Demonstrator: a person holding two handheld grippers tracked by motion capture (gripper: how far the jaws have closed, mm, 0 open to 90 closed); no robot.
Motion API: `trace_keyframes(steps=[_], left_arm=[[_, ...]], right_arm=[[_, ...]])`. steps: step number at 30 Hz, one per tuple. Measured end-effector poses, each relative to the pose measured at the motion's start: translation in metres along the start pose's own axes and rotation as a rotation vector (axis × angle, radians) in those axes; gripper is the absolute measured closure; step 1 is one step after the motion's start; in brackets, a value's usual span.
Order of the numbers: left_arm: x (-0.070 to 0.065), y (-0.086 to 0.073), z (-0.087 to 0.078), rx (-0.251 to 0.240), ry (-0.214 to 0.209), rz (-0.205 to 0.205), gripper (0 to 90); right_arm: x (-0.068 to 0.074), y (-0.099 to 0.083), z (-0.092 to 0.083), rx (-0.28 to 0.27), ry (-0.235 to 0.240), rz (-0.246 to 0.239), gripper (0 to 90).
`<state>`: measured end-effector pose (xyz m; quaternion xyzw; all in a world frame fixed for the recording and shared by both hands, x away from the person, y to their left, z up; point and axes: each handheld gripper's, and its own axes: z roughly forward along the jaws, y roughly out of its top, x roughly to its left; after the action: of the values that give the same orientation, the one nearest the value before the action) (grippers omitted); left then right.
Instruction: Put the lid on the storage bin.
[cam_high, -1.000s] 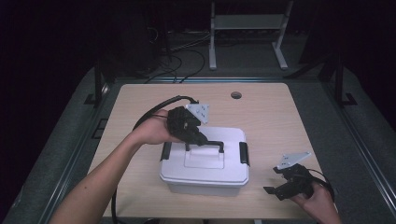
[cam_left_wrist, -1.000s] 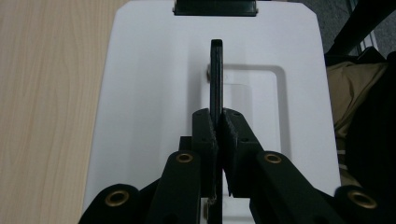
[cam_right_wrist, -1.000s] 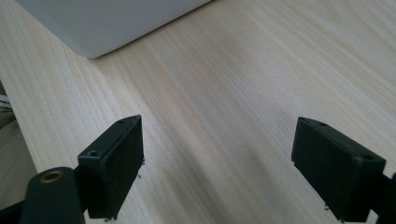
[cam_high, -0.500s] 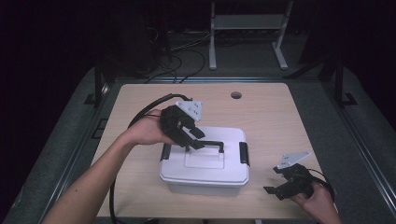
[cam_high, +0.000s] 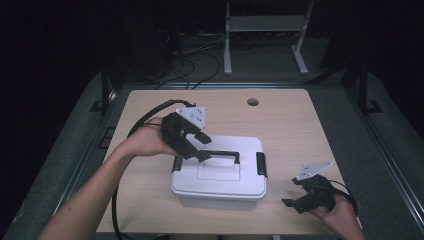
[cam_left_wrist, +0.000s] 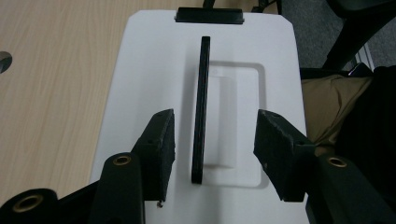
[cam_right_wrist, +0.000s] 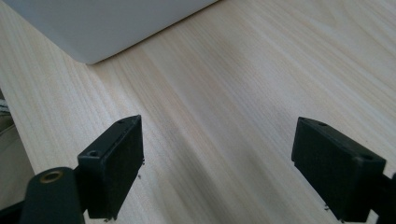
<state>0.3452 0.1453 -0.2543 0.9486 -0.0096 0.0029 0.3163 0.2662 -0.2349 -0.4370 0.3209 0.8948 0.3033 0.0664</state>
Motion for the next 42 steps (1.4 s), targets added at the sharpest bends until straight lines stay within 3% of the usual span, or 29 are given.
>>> trace_keyframes(steps=[18, 23, 42], left_arm=[[0.000, -0.036, -0.012, -0.019, 0.040, -0.045, 40.2], [-0.002, -0.048, -0.016, -0.039, 0.049, -0.075, 37.7], [-0.006, -0.078, -0.026, -0.057, 0.092, -0.114, 32.3]], right_arm=[[-0.001, -0.001, 0.001, 0.008, -0.003, 0.007, 16.2], [-0.002, -0.002, 0.001, 0.011, -0.005, 0.008, 16.2], [-0.003, -0.003, 0.000, 0.007, -0.006, 0.014, 16.2]])
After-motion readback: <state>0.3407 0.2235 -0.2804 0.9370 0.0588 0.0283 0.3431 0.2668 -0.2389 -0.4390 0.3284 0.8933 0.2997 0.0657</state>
